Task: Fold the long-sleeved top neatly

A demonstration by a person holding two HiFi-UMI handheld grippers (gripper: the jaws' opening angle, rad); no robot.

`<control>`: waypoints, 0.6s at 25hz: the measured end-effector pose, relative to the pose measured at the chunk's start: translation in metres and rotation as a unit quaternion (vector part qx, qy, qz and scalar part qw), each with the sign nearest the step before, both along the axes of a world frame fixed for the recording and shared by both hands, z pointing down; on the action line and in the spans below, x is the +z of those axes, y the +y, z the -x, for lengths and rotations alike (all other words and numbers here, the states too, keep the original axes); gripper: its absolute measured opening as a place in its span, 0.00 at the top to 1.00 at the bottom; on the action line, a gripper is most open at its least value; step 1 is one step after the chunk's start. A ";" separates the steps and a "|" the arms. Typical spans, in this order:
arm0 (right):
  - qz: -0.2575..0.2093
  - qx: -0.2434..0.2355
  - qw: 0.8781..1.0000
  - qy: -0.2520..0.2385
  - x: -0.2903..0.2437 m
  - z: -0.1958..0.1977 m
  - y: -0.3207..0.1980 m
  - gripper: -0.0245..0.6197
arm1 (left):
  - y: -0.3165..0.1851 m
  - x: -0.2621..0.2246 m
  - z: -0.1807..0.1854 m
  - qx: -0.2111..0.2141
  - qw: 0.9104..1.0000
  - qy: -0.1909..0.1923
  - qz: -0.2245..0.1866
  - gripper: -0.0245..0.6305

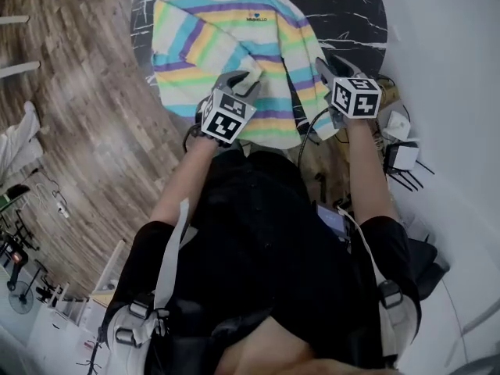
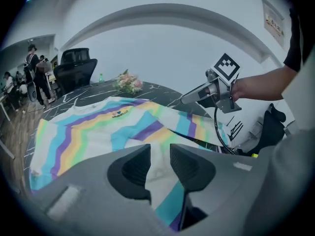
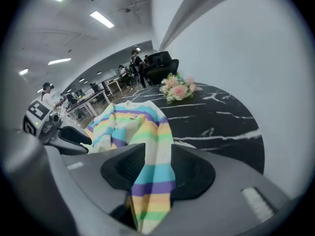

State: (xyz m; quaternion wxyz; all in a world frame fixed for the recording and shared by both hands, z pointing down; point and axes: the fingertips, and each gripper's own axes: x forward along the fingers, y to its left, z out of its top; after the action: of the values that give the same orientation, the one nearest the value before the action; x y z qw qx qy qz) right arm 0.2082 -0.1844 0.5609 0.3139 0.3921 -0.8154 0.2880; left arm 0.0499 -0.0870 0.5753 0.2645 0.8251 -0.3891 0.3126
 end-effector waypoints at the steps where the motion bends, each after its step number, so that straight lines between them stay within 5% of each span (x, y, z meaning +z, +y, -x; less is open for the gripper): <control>1: 0.006 0.013 1.000 -0.004 0.002 -0.017 0.007 0.70 | 0.001 0.000 -0.013 0.009 1.000 0.000 -0.001 0.76; 15: 0.032 0.109 0.991 -0.072 0.011 -0.157 0.074 0.70 | 0.026 0.012 -0.158 0.123 0.992 -0.017 0.012 0.77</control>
State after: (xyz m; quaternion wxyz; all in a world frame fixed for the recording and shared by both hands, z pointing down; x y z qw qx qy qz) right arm 0.3651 -0.1101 0.5723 0.2336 0.4461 -0.7787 0.3743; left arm 0.2080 -0.0611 0.5875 0.2271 0.8581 -0.2854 0.3614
